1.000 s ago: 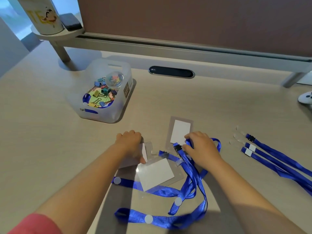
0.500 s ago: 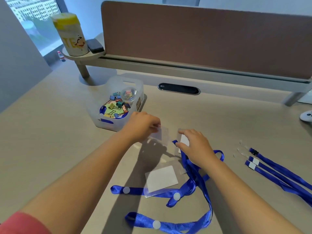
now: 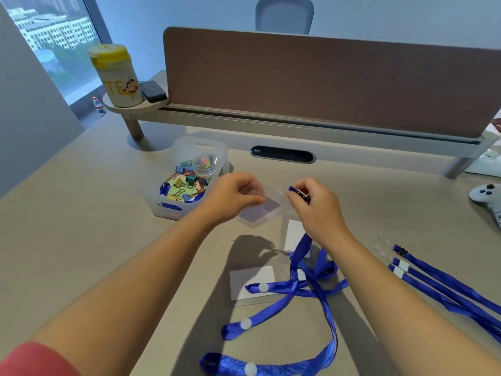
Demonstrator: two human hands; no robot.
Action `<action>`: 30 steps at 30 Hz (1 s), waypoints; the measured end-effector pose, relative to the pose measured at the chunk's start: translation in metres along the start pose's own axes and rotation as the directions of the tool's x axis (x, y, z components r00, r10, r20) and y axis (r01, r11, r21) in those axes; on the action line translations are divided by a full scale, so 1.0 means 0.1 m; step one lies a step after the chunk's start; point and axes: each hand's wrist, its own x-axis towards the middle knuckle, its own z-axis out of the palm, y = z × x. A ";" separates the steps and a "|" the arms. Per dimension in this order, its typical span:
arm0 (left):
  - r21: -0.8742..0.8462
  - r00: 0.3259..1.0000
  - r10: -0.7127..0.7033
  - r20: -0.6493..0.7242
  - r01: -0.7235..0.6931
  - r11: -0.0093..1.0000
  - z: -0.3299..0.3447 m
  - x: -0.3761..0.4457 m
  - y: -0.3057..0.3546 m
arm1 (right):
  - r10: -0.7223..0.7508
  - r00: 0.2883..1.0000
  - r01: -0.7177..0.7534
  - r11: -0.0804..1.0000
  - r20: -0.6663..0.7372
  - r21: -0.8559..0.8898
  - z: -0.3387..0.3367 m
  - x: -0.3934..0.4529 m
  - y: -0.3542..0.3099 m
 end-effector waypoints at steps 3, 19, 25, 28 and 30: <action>0.008 0.994 0.049 -0.093 -0.048 0.999 0.03 0.02 0.06 | -0.036 0.999 0.034 0.998 -0.034 -0.061 -0.04 0.04 -0.05; 0.510 0.896 0.432 -0.107 -0.324 0.797 0.00 -0.06 0.12 | 0.175 0.968 -0.219 0.942 0.181 0.256 -0.10 0.08 -0.25; 0.384 0.939 0.318 -0.134 -0.247 0.890 0.03 -0.04 0.11 | 0.201 0.956 -0.246 0.946 0.211 0.213 -0.05 0.08 -0.21; 0.296 0.963 0.241 -0.123 -0.196 0.935 0.04 -0.04 0.10 | 0.204 0.948 -0.256 0.945 0.244 0.205 -0.04 0.07 -0.20; 0.217 0.977 0.179 -0.117 -0.150 0.965 0.04 -0.04 0.10 | 0.201 0.947 -0.257 0.942 0.252 0.216 -0.03 0.06 -0.19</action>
